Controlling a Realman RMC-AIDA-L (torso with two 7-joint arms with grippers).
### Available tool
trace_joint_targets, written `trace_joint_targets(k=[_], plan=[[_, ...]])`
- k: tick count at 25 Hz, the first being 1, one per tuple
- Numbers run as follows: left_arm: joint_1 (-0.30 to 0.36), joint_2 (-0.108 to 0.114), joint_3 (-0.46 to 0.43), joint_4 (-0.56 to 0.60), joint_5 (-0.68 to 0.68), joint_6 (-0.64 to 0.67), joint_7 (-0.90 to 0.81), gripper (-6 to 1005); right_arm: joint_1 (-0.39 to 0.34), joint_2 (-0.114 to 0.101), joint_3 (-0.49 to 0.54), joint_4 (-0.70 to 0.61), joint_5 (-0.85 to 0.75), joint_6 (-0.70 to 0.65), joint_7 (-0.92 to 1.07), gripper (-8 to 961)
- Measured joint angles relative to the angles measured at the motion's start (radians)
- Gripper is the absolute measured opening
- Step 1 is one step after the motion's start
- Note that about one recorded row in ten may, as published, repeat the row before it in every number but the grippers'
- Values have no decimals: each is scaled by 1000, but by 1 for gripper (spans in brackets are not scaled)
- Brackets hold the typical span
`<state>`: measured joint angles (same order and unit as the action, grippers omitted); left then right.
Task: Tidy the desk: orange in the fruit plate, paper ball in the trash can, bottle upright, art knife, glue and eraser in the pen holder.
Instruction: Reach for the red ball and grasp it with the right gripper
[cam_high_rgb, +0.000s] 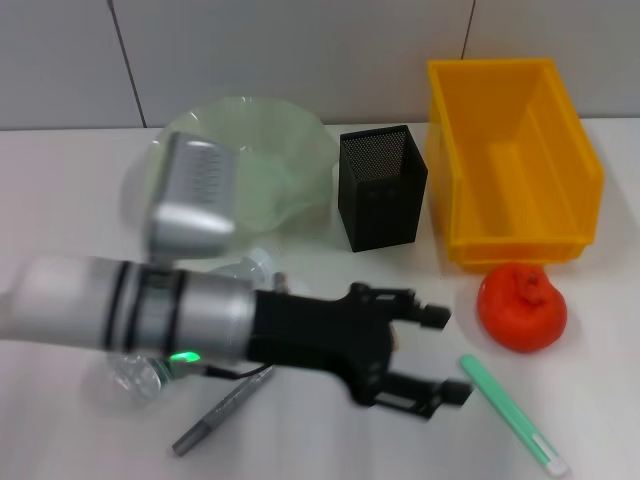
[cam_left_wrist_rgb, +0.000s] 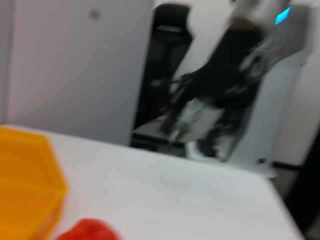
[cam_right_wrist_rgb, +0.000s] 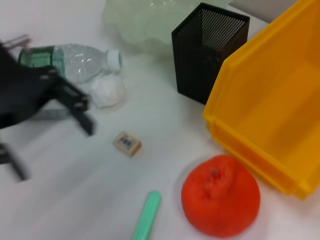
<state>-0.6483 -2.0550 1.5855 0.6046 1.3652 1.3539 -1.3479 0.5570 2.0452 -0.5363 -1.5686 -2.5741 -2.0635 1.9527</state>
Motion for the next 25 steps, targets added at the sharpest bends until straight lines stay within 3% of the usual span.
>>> trace_joint_targets(k=[5, 9, 10, 16, 25], plan=[[44, 34, -232, 12, 159, 304, -25, 834, 16, 18, -40, 99, -2, 111, 21, 754], [100, 55, -369, 51, 216, 365, -47, 834, 20, 25, -135, 214, -2, 243, 55, 754], [110, 58, -385, 59, 221, 367, -48, 834, 22, 29, -182, 268, -2, 315, 66, 754], [151, 64, -440, 90, 245, 355, -45, 834, 26, 30, -274, 345, -1, 432, 93, 754], [176, 70, -443, 94, 246, 288, -42, 834, 37, 32, -309, 452, 15, 556, 93, 743]])
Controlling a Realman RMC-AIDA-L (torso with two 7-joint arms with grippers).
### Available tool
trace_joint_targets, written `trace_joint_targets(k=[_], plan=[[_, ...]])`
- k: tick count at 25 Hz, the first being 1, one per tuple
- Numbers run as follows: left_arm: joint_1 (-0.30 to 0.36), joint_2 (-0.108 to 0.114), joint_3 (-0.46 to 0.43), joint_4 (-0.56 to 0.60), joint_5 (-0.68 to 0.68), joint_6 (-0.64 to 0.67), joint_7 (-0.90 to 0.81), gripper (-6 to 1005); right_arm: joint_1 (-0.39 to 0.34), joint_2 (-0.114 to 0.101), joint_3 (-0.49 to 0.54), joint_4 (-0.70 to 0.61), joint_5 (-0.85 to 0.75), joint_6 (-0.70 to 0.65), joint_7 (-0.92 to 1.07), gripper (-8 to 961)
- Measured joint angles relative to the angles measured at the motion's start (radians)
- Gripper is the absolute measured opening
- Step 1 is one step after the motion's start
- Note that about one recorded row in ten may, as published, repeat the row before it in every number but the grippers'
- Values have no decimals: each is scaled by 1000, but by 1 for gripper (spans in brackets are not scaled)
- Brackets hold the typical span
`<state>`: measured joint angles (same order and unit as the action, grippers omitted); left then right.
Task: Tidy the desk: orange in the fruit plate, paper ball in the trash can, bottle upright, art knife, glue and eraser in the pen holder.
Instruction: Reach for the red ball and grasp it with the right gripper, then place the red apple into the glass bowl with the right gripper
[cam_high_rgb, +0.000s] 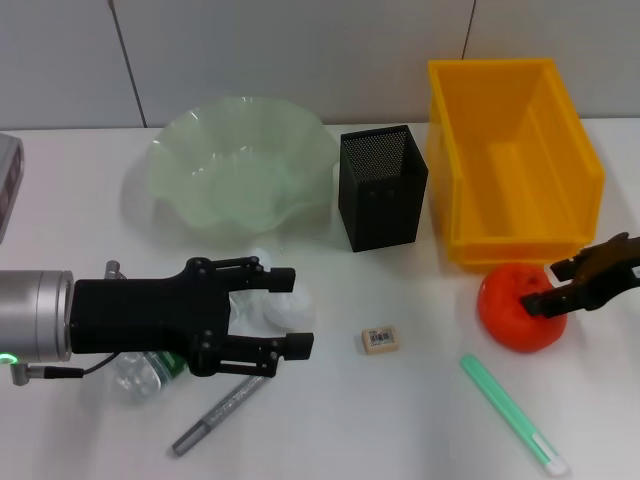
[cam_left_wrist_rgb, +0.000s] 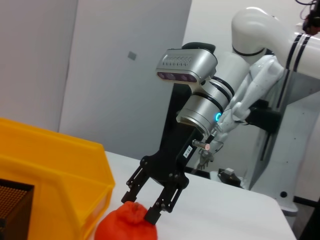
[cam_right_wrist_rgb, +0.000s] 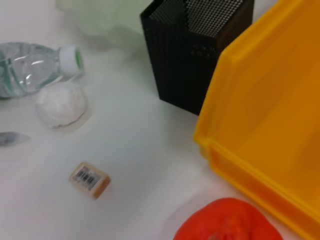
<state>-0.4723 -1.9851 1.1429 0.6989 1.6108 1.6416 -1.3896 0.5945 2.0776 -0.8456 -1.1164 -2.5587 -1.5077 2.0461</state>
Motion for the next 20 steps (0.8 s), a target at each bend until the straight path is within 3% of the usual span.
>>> trace_joint_targets(k=[12, 20], plan=[[13, -6, -37, 1, 49, -10, 1, 834, 0, 5, -4, 62, 21, 32, -39, 664], [19, -5, -39, 0, 50, -11, 1, 834, -25, 4, -4, 7, 49, 13, -56, 345]])
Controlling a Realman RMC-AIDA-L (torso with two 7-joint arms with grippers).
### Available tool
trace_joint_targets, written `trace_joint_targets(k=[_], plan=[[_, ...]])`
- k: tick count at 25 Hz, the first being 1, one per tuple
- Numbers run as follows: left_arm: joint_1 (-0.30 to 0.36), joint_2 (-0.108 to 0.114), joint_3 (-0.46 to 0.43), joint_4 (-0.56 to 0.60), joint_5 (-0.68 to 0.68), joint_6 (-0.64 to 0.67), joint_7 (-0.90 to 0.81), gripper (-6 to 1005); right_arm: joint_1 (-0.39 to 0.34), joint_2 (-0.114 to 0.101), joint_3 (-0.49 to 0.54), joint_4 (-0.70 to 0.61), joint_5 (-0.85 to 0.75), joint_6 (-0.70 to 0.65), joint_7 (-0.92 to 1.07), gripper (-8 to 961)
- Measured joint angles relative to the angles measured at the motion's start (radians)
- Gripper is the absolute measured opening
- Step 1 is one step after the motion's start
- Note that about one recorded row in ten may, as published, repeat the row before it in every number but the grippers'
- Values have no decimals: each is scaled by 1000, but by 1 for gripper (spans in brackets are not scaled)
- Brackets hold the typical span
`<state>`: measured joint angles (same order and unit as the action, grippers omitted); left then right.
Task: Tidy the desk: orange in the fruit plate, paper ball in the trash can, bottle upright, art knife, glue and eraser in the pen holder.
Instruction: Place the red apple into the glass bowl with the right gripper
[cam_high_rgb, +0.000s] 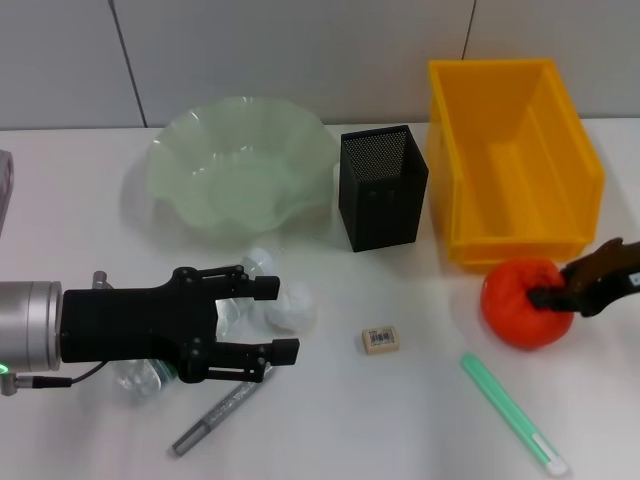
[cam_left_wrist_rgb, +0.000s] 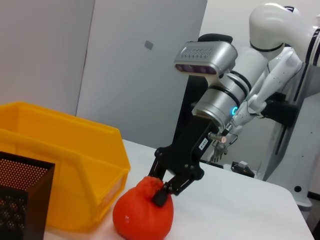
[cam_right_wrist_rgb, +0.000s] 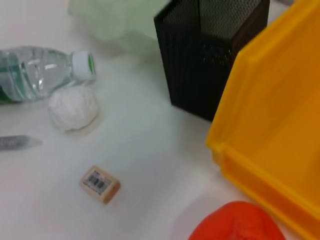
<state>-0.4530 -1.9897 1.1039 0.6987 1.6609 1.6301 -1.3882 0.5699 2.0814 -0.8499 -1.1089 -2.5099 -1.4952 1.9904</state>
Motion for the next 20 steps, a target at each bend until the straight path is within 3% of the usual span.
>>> trace_joint_targets(k=[3, 10, 20], plan=[[3, 0, -1, 0, 1, -4, 0, 834, -21, 0, 0, -66, 32, -38, -11, 224], [5, 3, -23, -3, 1, -16, 0, 834, -76, -4, 8, -226, 191, -237, -132, 135], [-28, 6, -47, 1, 32, -42, -42, 834, -46, -6, -3, -91, 378, -315, -367, 86]])
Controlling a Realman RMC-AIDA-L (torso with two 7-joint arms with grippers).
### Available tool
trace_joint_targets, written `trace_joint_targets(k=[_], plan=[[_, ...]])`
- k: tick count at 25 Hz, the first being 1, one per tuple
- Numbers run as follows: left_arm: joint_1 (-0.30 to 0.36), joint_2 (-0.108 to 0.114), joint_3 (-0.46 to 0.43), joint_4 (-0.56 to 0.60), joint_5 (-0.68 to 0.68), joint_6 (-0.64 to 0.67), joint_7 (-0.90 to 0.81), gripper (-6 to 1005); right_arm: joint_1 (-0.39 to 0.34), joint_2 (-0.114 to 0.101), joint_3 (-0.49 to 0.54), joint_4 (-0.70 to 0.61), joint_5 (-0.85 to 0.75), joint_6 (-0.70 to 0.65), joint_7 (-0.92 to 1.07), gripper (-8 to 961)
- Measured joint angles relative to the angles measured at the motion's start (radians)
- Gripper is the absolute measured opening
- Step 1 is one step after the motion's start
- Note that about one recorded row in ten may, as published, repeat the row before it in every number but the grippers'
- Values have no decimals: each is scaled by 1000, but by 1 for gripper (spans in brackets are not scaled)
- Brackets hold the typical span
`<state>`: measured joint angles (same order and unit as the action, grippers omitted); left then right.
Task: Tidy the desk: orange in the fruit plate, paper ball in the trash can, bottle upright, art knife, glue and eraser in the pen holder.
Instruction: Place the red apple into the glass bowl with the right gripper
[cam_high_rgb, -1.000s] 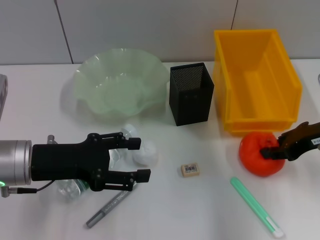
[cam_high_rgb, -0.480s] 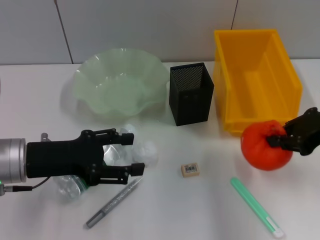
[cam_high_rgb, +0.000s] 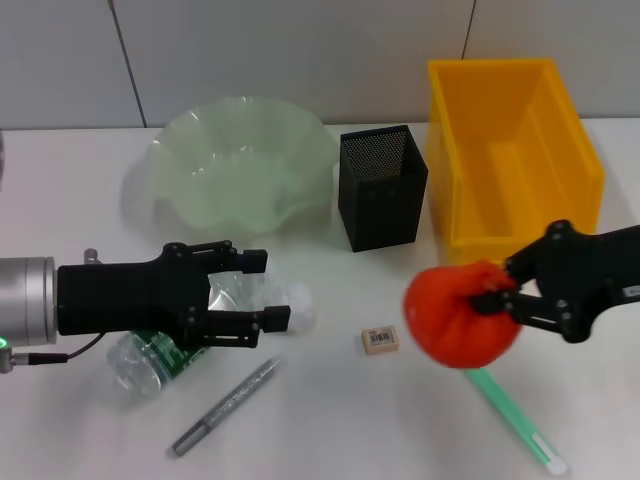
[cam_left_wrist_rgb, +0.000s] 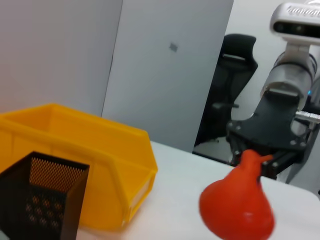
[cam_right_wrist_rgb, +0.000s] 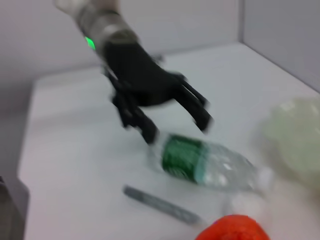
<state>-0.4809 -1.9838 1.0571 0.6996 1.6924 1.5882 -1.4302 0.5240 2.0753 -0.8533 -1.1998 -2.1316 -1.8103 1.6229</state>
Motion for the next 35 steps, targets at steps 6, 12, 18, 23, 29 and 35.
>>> trace_joint_targets(k=[6, 12, 18, 23, 29, 35], plan=[[-7, 8, -16, 0, 33, 3, -10, 834, 22, -21, 10, 132, 125, -13, -110, 48], [-12, 9, -16, 0, 35, 5, -15, 834, 37, -24, 10, 183, 172, -10, -161, 43], [-33, 2, -8, 0, 35, 37, -38, 834, 65, -18, 6, 213, 177, -5, -184, 48], [-53, -4, -9, 0, 35, 56, -65, 834, 91, -11, -5, 234, 176, 29, -197, 51], [-67, -8, -12, 0, 42, 49, -74, 834, 125, -9, -14, 286, 166, 86, -217, 55], [-23, -1, -76, 0, 53, -4, -22, 833, 122, -14, -8, 281, 166, 162, -194, 59]])
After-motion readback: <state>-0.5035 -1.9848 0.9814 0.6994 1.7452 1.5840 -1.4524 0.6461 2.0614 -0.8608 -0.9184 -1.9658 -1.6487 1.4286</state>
